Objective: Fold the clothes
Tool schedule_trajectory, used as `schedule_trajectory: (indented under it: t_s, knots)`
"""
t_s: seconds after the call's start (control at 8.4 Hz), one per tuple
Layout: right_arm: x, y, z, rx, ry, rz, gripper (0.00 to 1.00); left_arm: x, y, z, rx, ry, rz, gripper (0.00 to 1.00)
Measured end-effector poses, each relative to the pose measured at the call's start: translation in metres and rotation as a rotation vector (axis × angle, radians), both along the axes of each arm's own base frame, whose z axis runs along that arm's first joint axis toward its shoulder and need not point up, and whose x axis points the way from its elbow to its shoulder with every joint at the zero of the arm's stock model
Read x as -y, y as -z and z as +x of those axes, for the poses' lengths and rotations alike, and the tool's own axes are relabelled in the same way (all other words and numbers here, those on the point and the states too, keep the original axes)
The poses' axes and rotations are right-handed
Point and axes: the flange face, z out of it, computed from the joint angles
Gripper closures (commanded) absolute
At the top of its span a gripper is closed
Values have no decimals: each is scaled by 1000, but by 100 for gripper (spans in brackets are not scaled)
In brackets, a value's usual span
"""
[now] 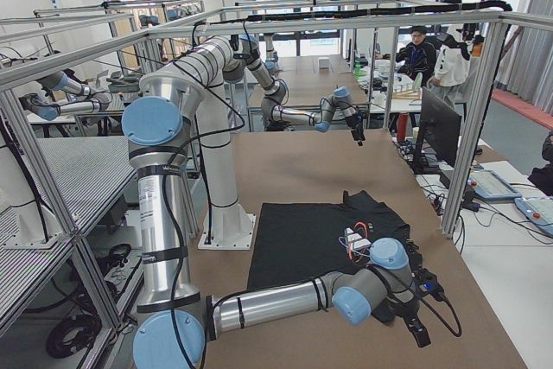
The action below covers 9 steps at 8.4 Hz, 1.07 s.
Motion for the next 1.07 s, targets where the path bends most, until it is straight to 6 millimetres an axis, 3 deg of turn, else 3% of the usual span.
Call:
schedule_trajectory:
  t_s: [0.24,0.48,0.83,1.07]
  knots:
    - [25,-7,-39,48,-10,-14,6,39,24,35,-9,7,1,6]
    - [36,-23,-60,92,-41,-25,6,74,47,63,-18,17,-9,6]
    - [43,-13,-113,115,-74,-52,6,85,63,92,-15,41,23,6]
    - [38,-7,-150,133,-103,-61,6,87,67,97,-19,45,25,6]
